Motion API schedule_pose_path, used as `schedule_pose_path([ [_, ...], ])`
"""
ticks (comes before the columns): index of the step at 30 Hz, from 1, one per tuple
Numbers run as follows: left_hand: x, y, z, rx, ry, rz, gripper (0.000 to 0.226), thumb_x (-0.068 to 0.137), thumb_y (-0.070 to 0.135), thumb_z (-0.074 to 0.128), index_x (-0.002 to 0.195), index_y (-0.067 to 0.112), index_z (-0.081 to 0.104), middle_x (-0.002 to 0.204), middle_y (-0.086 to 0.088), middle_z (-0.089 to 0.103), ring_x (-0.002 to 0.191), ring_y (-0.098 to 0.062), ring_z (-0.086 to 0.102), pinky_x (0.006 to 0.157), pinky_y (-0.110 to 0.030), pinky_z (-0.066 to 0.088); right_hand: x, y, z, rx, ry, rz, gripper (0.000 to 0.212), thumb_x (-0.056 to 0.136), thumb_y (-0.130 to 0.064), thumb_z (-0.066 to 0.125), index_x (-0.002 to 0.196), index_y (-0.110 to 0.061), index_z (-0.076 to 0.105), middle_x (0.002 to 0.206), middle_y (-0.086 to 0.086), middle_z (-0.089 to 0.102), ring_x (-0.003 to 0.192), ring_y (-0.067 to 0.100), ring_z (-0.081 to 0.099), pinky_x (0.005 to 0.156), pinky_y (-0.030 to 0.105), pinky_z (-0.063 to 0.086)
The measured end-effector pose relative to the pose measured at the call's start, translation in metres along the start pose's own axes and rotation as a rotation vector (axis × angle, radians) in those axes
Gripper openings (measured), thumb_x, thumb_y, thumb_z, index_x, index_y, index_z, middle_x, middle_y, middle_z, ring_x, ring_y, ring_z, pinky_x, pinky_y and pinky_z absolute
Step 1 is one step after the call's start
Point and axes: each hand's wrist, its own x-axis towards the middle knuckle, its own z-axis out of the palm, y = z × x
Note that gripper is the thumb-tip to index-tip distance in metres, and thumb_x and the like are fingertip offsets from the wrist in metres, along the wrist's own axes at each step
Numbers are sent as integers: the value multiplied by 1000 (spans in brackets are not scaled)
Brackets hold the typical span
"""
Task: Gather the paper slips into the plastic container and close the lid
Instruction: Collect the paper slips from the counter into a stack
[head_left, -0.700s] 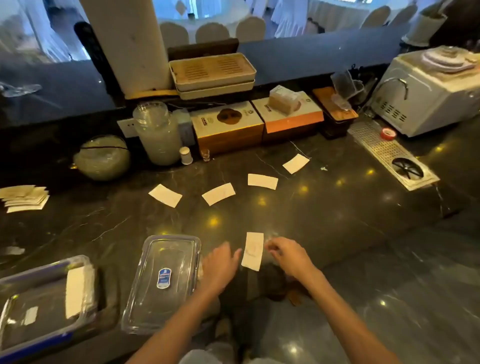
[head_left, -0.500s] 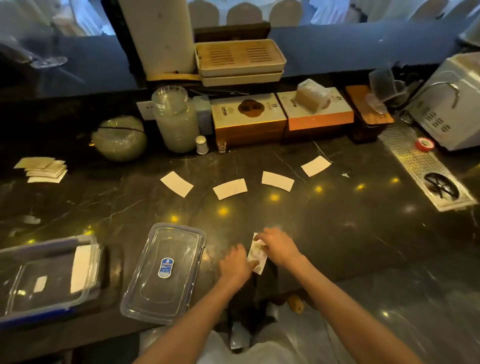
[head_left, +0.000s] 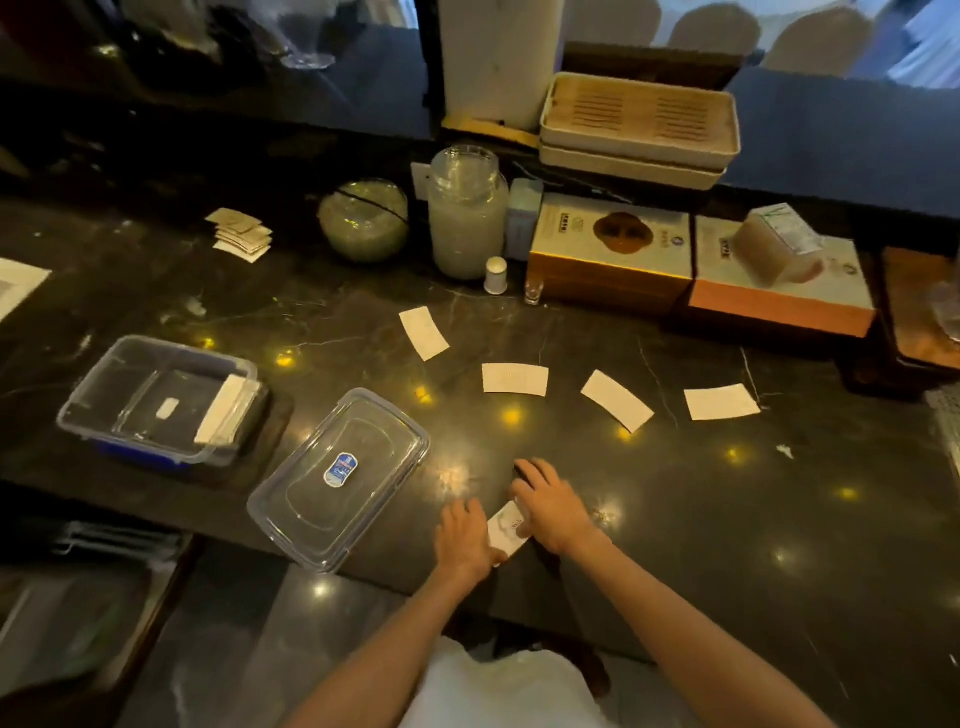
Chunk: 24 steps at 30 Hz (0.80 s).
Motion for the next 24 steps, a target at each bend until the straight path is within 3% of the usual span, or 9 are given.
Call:
schedule_pose_path([
  [3,6,-6,-7,-119,-39,13,57,79,27,80,122,13,45,128,-10,55,120,-29,52,97,-40,45,0,7,-3,98,59,-1,27,90,-27,61,116,-20,61,133,-3,56,132,21,41,99,36,42],
  [6,12,-21,-20,-516,-139,59,39,83,2,71,100,14,39,93,-5,54,84,-17,55,80,-39,47,-5,13,-8,331,55,89,13,90,-25,61,100,-19,68,108,-2,69,110,20,57,91,36,47],
  [8,16,-28,-32,-773,-120,53,39,83,-9,68,98,12,40,81,-3,49,71,-10,49,70,-29,47,-9,14,-12,614,50,170,8,89,-22,66,93,-16,70,98,0,72,97,19,65,86,38,53],
  [10,24,-32,-48,-1078,-68,-2,35,85,-10,66,103,11,45,88,-9,55,75,-14,58,62,-21,53,-8,13,-23,869,70,235,11,88,-18,70,95,-10,70,95,5,73,91,19,68,81,36,55],
  [13,42,-32,-75,-1510,-21,-45,21,93,-2,62,106,11,53,97,-13,64,85,-22,67,66,-30,57,3,-4,-47,1170,105,318,19,88,-13,71,103,-2,67,92,8,72,85,15,69,69,24,54],
  [15,54,-28,-91,-1684,-50,-32,6,98,11,57,104,12,59,95,-12,68,86,-23,68,71,-35,55,13,-25,-62,1328,141,367,21,90,-11,69,106,2,66,92,9,71,85,15,69,65,23,53],
  [19,78,-27,-115,-1757,-182,28,31,99,32,54,120,12,66,106,-12,75,89,-24,73,74,-42,60,42,-68,-82,1472,194,411,20,90,-11,68,105,2,65,89,7,73,78,14,68,60,20,52],
  [24,115,-53,-162,-1781,-176,22,33,102,28,51,123,6,63,100,-14,75,84,-24,75,68,-40,62,98,-92,-109,1385,205,455,19,92,-14,63,102,2,67,79,6,71,63,11,64,54,20,51],
])
